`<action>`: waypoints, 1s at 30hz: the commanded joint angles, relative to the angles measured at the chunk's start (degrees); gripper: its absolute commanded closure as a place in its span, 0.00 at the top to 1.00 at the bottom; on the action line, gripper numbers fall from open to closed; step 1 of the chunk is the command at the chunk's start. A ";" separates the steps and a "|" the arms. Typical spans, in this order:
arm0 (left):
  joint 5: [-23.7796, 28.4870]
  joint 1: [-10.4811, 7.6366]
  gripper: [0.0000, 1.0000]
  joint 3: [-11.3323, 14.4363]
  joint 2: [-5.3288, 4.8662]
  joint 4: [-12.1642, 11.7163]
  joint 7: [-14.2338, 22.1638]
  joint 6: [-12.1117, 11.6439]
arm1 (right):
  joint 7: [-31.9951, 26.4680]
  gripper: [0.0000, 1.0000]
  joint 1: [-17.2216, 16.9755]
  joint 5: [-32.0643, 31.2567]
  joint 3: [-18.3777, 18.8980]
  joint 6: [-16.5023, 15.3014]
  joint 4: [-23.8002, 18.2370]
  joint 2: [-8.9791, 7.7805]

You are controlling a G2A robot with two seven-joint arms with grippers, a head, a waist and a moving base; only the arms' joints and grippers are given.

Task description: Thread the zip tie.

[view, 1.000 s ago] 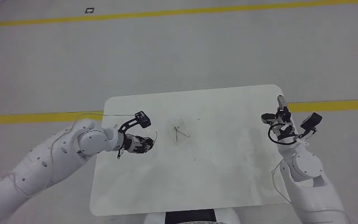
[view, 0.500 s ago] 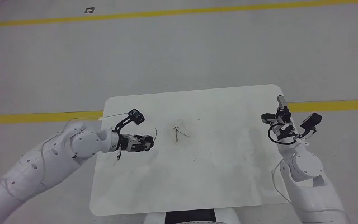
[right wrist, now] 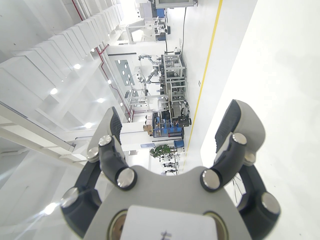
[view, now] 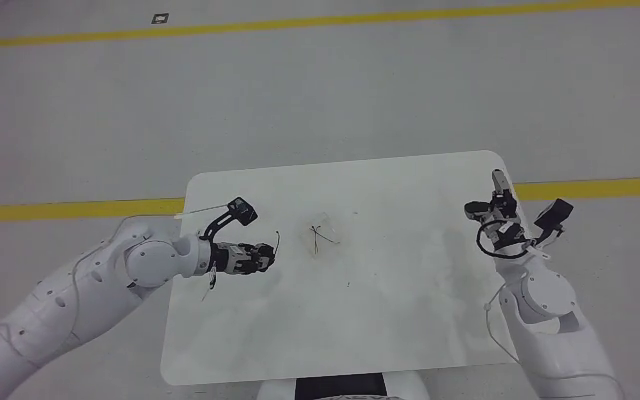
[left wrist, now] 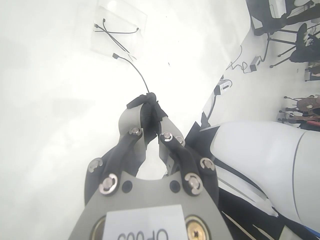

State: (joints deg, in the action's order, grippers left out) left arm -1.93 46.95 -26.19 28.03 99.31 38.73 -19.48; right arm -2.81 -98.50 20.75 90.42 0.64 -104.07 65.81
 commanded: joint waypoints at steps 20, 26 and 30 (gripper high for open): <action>0.00 0.00 0.00 0.00 0.00 0.00 0.00 0.00 | -7.50 1.00 4.38 -14.50 -12.09 4.56 -0.31 0.55; 0.00 0.00 0.00 0.00 0.00 0.00 0.00 0.00 | -10.93 1.00 6.24 -16.07 -13.90 5.07 -0.07 0.61; 0.00 0.00 0.00 0.00 0.00 0.00 0.00 0.00 | -14.70 1.00 9.61 -16.56 -17.00 6.10 0.92 0.94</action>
State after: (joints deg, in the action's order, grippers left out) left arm -1.93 46.95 -26.20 28.03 99.31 38.73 -19.48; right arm -16.88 -89.57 4.27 74.12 6.54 -103.43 66.67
